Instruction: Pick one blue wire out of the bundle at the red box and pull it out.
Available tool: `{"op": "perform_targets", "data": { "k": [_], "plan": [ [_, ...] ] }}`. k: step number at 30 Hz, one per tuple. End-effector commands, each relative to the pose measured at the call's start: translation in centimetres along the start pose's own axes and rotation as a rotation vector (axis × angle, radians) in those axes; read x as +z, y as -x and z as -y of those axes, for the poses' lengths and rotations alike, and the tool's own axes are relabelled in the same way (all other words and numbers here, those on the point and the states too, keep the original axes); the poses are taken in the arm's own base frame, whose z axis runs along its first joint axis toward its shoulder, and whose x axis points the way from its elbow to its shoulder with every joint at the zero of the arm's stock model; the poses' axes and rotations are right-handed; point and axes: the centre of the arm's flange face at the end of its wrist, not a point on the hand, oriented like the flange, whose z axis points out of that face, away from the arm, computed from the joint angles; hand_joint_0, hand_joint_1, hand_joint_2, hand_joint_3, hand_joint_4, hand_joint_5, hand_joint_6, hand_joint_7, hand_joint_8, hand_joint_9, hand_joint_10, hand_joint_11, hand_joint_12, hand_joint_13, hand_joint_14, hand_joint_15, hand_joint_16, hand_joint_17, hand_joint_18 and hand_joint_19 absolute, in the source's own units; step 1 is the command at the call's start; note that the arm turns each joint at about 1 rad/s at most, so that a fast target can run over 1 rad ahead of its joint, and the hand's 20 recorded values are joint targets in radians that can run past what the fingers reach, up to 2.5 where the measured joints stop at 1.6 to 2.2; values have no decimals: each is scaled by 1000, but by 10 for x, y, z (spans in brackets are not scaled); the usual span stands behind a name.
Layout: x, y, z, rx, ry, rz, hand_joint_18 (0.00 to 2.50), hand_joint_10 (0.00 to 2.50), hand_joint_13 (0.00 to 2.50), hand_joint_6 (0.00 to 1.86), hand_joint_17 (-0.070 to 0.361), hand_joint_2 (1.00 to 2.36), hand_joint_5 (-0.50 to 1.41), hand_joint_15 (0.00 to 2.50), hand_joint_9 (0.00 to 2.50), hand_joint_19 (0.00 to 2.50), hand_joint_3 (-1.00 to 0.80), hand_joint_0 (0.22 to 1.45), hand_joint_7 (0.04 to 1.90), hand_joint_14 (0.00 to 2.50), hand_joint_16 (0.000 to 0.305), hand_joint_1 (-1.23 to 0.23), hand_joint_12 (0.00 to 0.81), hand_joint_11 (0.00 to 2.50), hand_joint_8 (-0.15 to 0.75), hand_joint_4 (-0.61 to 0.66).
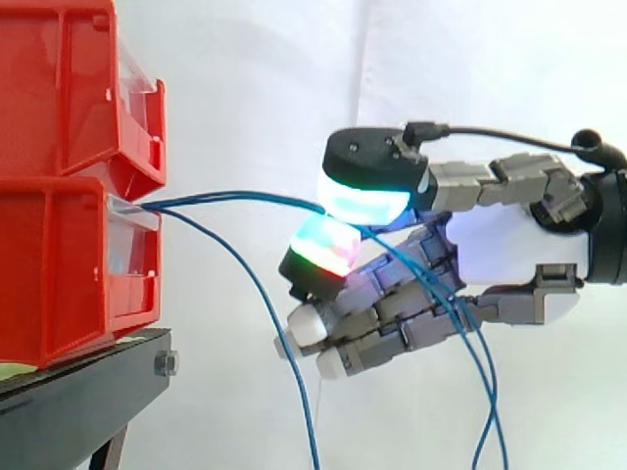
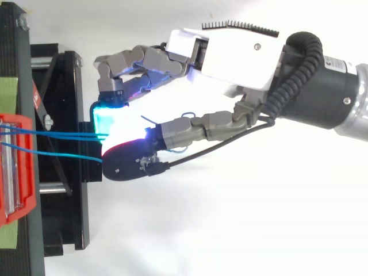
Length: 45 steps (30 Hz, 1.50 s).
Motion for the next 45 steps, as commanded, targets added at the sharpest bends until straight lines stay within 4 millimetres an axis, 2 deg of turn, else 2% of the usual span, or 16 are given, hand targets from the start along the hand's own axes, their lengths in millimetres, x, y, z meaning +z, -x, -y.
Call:
{"op": "perform_targets", "data": {
  "k": [1,4,9,14,16,18,23,25,27,33,37,39,42,43,45],
  "plan": [
    [-3,1,-9,18,5,0,250,22,261,794,142,1021,-159,52,776,181,-164,618,1140,2,63,-808,403,610,314,372],
    [-4,2,-9,36,-7,-6,260,19,268,792,142,1020,-158,52,778,186,-187,625,1119,2,63,-828,405,608,310,386],
    [-6,2,-9,119,-25,-14,259,17,276,704,143,1023,-117,49,821,218,-144,582,1354,2,64,-803,398,483,300,411],
    [-6,1,-8,165,-25,-14,255,16,278,661,143,1022,-102,56,827,222,-114,573,1416,1,64,-788,397,451,296,404],
    [-6,1,-8,168,-25,-14,261,16,280,654,145,1020,-103,52,828,206,-118,586,1408,2,65,-787,402,464,306,401],
    [-6,1,-7,168,-25,-14,254,19,269,711,142,1023,-134,56,789,193,-114,619,1250,2,63,-823,396,560,297,366],
    [-6,2,-9,169,-22,-13,260,22,268,734,142,1023,-141,50,787,184,-142,642,1112,1,63,-845,400,612,300,397],
    [-6,1,-8,168,-25,-14,259,19,271,717,142,1025,-133,54,801,196,-118,618,1171,1,63,-844,400,581,296,420],
    [-6,2,-7,168,-27,-12,260,15,276,640,142,1024,-103,35,820,202,-78,593,1377,1,63,-837,395,436,287,420],
    [-6,2,-7,168,-25,-12,315,9,311,500,163,1012,-50,17,851,187,-7,603,1518,0,72,-815,424,270,305,497],
    [-6,1,-8,169,-26,-14,279,16,299,500,148,1020,-62,40,847,190,-25,627,1521,0,66,-783,400,440,290,439],
    [-6,1,-8,171,-26,-14,272,23,287,627,142,1023,-111,47,846,182,-27,635,1342,2,63,-830,396,585,296,436],
    [-6,2,-7,171,-27,-12,273,23,289,655,142,1024,-115,43,866,181,-14,627,1293,1,63,-850,397,611,295,477],
    [-6,2,-7,171,-25,-12,280,19,293,651,145,1023,-111,44,879,185,-8,613,1307,1,65,-847,403,586,300,491],
    [-6,4,-7,171,-25,-10,297,13,303,520,154,1018,-62,15,890,180,-2,602,1531,0,68,-849,414,375,294,522]
  ]
}}
